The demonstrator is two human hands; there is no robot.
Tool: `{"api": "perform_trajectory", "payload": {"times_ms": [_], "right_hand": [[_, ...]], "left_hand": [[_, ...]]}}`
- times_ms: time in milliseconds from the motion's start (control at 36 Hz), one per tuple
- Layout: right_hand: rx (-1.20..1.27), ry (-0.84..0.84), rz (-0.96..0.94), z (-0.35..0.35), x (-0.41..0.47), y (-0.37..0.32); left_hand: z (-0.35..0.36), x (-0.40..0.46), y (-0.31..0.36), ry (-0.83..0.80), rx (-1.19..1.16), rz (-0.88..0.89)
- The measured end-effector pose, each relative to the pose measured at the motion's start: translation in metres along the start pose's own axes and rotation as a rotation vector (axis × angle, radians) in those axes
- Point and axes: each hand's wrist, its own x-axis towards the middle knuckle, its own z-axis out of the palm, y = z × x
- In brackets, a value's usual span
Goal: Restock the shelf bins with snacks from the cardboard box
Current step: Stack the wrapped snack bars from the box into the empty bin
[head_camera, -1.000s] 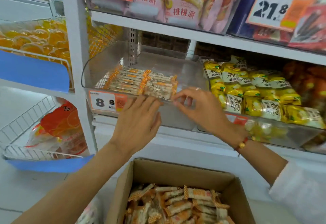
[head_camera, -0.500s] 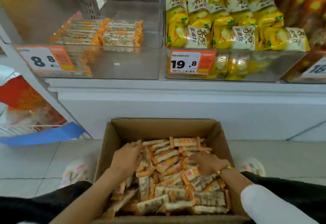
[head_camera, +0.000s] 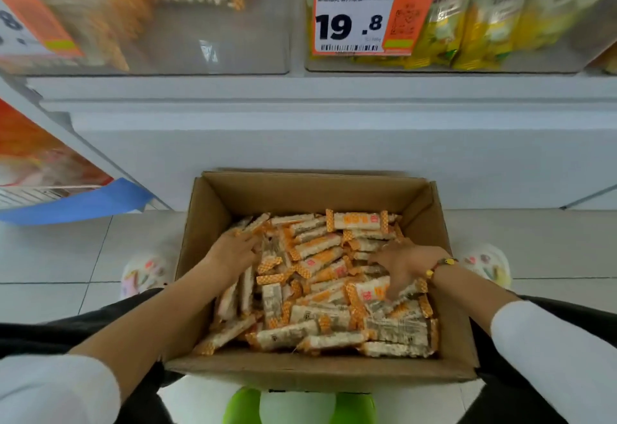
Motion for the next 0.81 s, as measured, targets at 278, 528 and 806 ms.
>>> {"api": "perform_trajectory", "payload": {"times_ms": [278,528,806], "right_hand": [[-0.034,0.321,-0.024,0.019,-0.009,-0.011],[-0.121,0.341,-0.014,0.027,-0.009,-0.025],[0.001,0.547,-0.039,0.016,-0.018,-0.027]], "left_hand": [[0.03,0.01,0.009,0.047,0.425,0.143],[0.033,-0.001,0.007,0.026,0.551,0.198],[0.041,0.013,-0.001,0.182,0.475,0.199]]}}
